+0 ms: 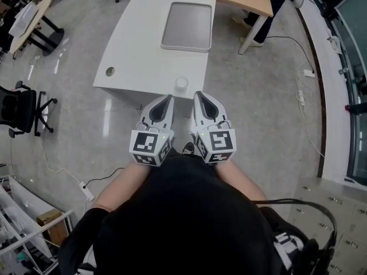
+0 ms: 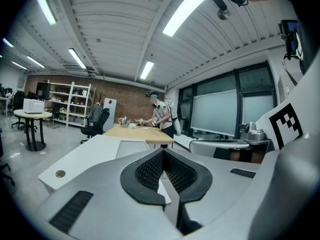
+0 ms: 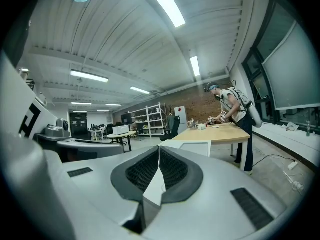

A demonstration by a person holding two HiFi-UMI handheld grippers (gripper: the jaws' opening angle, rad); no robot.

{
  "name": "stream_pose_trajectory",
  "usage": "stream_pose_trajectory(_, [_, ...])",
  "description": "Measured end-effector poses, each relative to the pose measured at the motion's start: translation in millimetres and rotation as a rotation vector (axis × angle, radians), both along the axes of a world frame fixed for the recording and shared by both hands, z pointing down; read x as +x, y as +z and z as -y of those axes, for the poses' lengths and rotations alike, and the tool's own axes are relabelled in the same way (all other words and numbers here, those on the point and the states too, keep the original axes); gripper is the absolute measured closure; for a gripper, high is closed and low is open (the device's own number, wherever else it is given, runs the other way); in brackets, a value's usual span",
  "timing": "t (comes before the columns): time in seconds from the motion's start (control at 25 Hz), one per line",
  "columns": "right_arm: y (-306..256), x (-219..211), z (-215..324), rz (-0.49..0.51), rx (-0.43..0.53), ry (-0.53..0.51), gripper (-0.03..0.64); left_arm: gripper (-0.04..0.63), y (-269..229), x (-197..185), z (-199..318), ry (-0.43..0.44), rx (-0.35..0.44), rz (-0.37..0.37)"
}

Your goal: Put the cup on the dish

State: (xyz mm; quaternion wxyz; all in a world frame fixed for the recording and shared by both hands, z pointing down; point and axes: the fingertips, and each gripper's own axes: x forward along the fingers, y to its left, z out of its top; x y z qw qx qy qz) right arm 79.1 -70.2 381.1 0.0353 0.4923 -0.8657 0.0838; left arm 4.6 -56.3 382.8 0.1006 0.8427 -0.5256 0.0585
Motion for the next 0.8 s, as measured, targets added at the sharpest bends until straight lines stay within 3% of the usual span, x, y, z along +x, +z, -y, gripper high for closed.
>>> stream_pose_trajectory(0.36, [6, 2, 1, 0.000, -0.015, 0.013, 0.603, 0.589, 7, -1, 4, 0.001, -0.016, -0.001])
stream_pose_trajectory(0.8, [26, -9, 39, -0.029, -0.061, 0.013, 0.603, 0.589, 25, -11, 46, 0.018, -0.056, -0.001])
